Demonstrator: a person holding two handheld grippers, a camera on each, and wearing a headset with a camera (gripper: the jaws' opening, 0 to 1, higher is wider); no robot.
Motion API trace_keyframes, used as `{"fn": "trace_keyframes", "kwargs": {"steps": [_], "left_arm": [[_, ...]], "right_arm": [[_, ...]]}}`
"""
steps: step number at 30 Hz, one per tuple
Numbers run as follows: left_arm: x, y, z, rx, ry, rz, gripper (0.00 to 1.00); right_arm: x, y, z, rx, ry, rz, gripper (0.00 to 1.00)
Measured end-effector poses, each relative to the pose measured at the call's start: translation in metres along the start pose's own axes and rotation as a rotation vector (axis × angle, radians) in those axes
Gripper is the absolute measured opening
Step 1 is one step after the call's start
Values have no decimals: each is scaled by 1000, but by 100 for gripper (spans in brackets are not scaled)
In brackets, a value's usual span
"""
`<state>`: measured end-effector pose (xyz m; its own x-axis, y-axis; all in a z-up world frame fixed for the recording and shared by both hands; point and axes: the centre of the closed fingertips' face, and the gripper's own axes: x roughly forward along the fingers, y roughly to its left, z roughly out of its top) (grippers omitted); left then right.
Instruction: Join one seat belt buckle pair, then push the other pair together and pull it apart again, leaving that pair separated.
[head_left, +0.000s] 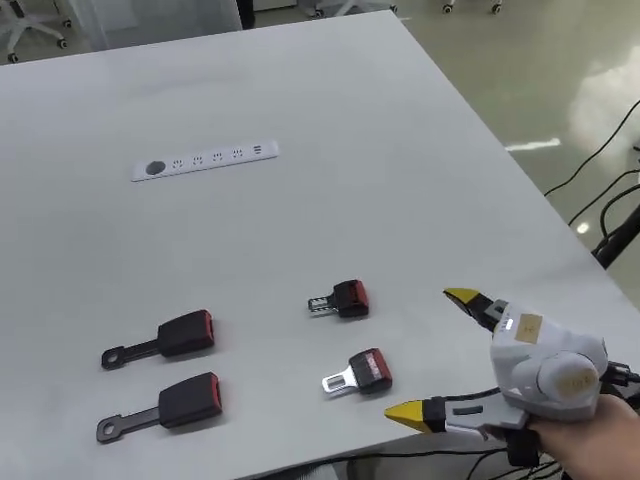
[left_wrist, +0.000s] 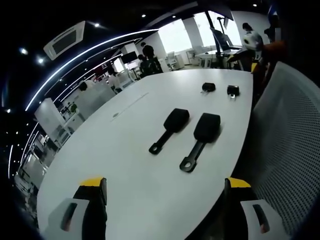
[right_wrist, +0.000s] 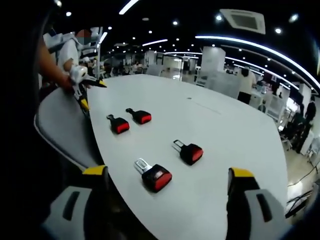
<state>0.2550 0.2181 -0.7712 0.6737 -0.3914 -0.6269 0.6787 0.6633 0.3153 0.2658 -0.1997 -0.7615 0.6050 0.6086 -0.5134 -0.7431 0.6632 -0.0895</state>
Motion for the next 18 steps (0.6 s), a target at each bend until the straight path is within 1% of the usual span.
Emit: {"fn": "trace_keyframes", "kwargs": {"steps": [2, 5, 6, 8, 10, 12, 13, 16, 18], "left_arm": [[1, -1, -1, -2, 4, -9, 99], [1, -3, -3, -3, 10, -19, 99], [1, -4, -4, 10, 20, -22, 99], [1, -5, -3, 19, 16, -26, 99], [2, -6, -4, 29, 21, -30, 100], [3, -6, -8, 40, 40, -36, 100], [3, -5, -8, 50, 44, -32, 100], [2, -6, -3, 54, 36, -27, 100], [1, -7, -2, 47, 41, -29, 100]], "right_arm": [[1, 1, 0, -7, 3, 10, 100], [-1, -3, -1, 0, 0, 12, 100], [-1, -10, 0, 20, -14, -25, 100], [-4, -12, -3, 40, -21, -24, 100], [-6, -14, -4, 43, -25, -34, 100], [-7, -12, -6, 32, -23, -33, 100], [-8, -13, -8, 26, -18, -42, 100], [-11, -16, -11, 40, -18, -58, 98], [-14, -16, -15, 27, 1, -69, 98]]}}
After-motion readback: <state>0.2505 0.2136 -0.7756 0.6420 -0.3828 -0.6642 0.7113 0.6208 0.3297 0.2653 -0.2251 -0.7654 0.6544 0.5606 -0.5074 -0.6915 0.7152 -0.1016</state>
